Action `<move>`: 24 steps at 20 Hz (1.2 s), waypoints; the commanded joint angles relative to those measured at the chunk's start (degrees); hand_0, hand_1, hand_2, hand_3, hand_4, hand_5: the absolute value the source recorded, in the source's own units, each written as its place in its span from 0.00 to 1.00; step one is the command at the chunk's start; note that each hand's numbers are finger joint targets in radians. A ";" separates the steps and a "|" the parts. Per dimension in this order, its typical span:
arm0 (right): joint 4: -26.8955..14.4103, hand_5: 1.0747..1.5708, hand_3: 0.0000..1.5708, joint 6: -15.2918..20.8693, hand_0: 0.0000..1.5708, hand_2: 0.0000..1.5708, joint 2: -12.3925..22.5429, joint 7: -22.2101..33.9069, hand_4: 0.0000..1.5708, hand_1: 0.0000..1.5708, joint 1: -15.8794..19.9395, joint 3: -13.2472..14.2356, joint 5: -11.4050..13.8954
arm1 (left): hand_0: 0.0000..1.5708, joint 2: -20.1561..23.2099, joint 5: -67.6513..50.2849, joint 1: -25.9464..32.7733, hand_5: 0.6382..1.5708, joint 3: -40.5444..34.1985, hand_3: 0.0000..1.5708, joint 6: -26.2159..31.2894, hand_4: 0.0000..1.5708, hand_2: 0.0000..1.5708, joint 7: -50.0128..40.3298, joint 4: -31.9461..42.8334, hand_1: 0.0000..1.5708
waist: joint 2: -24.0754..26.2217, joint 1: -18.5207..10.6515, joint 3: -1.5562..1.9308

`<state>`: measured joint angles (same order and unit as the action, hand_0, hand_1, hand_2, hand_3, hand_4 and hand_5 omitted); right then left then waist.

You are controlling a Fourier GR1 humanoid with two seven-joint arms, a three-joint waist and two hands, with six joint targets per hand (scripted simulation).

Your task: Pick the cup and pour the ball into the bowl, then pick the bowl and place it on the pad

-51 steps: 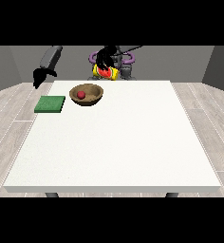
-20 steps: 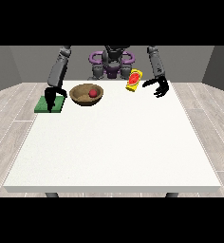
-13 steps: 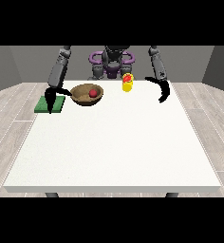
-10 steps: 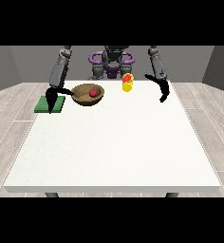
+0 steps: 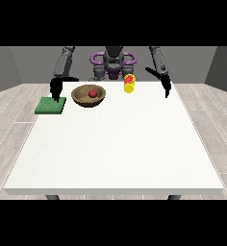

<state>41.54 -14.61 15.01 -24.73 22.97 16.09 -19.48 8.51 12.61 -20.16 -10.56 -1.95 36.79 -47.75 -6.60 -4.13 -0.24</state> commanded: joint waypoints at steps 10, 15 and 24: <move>-9.86 1.00 0.00 4.63 0.00 0.00 -6.73 -1.93 0.00 0.00 2.15 -0.38 -0.14 | 0.00 0.23 -0.80 3.27 0.06 3.29 0.00 3.12 0.00 0.00 -4.52 -7.90 0.00 | 0.96 -3.67 0.27; -13.17 1.00 0.00 4.62 0.00 0.00 -5.17 -3.83 0.00 0.00 4.81 1.25 -1.08 | 0.00 0.23 -0.38 4.35 0.06 3.97 0.00 2.56 0.00 0.00 -1.98 -10.31 0.00 | -2.46 -4.25 0.27; -14.75 0.98 1.00 26.03 1.00 1.00 1.57 -4.75 0.76 1.00 -4.07 -10.98 19.40 | 0.00 1.26 -0.31 -3.96 0.08 5.96 0.00 5.92 0.00 0.00 -2.75 -13.89 0.00 | -11.57 -13.59 -0.20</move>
<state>33.91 2.40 14.12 -35.10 21.20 10.78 -9.49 9.75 11.86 -22.23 -5.65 3.38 33.34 -60.02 -11.34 -13.07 -3.61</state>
